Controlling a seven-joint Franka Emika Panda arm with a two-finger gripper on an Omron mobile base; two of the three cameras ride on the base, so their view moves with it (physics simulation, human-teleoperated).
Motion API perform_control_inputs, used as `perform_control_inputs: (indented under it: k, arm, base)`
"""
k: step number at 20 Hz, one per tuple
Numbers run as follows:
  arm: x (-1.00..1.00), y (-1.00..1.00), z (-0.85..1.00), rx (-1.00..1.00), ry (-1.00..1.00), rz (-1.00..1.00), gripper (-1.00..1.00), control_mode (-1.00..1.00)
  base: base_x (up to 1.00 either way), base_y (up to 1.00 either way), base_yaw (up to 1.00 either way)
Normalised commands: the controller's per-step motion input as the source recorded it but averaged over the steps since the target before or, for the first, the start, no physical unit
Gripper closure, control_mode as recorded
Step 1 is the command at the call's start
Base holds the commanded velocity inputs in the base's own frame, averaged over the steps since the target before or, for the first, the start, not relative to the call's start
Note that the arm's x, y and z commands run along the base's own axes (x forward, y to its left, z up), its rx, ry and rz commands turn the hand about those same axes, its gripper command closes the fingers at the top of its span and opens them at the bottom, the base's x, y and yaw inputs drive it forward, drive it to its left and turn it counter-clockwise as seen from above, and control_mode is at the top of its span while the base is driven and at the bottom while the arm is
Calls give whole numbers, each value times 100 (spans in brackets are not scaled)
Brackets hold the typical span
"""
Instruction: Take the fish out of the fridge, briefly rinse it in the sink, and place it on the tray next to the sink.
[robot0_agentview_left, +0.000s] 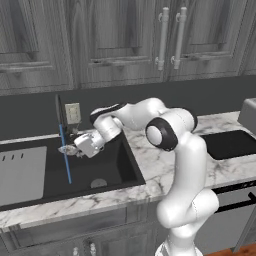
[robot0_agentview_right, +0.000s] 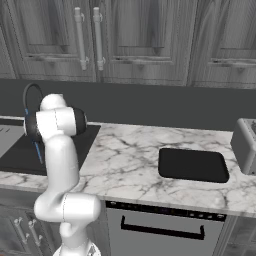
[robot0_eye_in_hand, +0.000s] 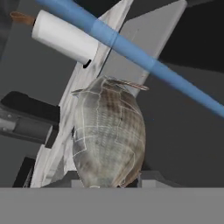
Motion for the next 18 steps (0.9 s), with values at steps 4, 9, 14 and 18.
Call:
perform_control_inputs:
  k: [4, 9, 14, 18]
  arm:
    - [-92, -1, 0, 3, -4, -1, 100, -100]
    - [-100, -19, 21, 15, -10, -13, 100, -100]
    - [-99, -23, 94, 6, -2, -23, 100, -100]
    - [-89, -19, 100, -1, 0, -30, 100, -100]
  base:
    - [0, 0, 0]
    - [0, 0, 0]
    - [0, 0, 0]
    - [0, 0, 0]
